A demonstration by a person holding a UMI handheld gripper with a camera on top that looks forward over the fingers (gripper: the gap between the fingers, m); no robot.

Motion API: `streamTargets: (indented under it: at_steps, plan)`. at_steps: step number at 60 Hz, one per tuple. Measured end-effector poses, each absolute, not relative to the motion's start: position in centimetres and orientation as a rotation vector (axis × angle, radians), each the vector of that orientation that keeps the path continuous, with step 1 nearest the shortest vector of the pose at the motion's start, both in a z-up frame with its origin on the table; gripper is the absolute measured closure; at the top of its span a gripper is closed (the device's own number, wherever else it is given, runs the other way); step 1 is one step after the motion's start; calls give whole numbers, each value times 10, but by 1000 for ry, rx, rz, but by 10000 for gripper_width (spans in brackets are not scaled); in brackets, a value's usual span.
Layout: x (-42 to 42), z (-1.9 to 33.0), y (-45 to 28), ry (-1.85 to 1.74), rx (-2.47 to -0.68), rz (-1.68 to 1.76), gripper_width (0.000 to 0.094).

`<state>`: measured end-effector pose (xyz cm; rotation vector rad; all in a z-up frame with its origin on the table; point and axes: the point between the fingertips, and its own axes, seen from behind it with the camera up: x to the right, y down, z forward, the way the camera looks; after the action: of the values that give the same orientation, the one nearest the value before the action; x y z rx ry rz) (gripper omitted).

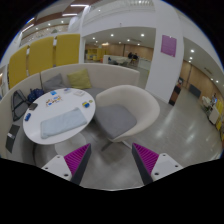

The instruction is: Fold towel

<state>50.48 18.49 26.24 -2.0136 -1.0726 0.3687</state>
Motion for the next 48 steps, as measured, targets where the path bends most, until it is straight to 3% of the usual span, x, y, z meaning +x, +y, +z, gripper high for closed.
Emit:
streamTargets:
  at_steps: [10, 31, 48]
  plan:
    - [458, 255, 146, -1209, -1967, 434, 62]
    - [311, 227, -29, -1583, -1730, 722, 67]
    - [185, 157, -107, -1633, -1676, 813, 65]
